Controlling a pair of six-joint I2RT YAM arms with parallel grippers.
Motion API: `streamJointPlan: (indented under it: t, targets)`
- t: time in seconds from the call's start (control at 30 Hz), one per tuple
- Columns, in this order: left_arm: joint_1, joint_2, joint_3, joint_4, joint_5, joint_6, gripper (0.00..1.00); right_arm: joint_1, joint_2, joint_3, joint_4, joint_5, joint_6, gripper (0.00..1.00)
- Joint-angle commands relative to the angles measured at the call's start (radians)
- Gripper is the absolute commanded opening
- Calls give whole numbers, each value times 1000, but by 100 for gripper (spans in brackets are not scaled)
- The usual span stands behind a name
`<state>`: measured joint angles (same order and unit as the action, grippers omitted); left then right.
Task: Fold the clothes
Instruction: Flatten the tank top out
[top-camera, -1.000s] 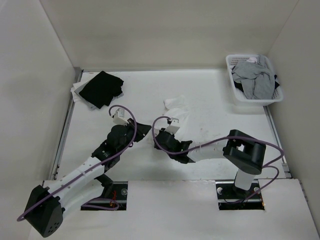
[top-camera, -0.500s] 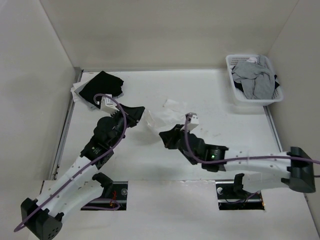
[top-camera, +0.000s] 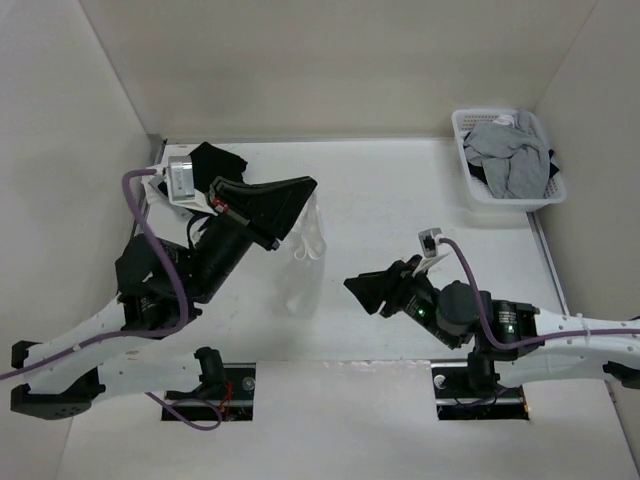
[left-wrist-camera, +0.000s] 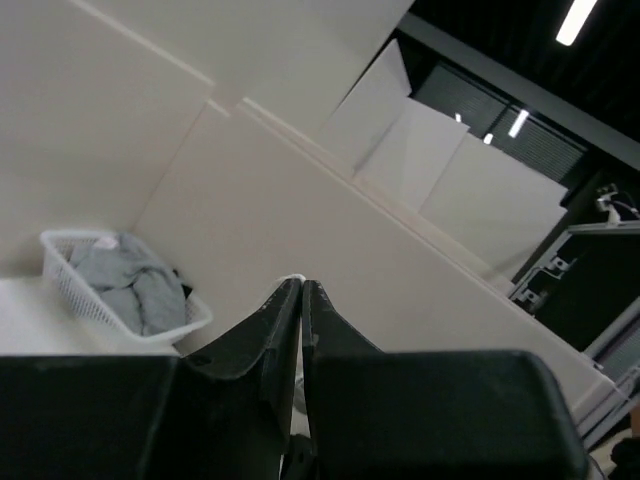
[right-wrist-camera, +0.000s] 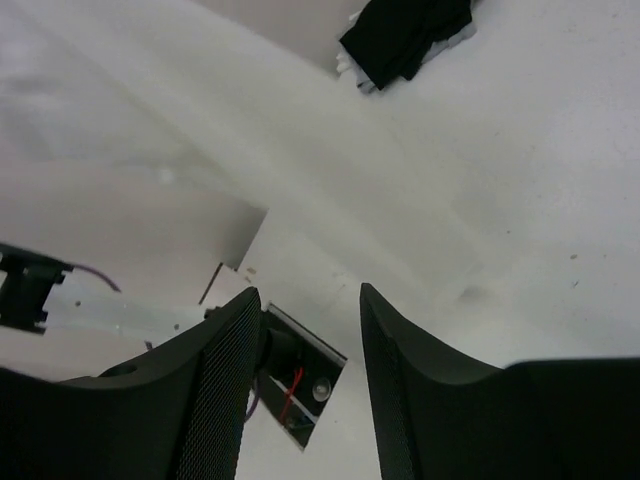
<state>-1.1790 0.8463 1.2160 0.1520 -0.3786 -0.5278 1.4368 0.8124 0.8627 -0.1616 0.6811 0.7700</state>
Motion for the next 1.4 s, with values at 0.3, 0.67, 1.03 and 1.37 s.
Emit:
streamJointPlan:
  t: [0.3,0.67,1.03,1.37]
  targets:
    - [274,106,-97,132,140,31,6,1,128,-60,43,-78,-71,66]
    - [778,721,94,89,380,-173,33,-551,254,-240,252,-227,83,16]
    - [649,277,-513,72,115,-185,39,-119,427,-116,64,-276,46,5]
    - [549,-258,-934,-477,57,-412,34,43,755,102,-108,-244,178,45]
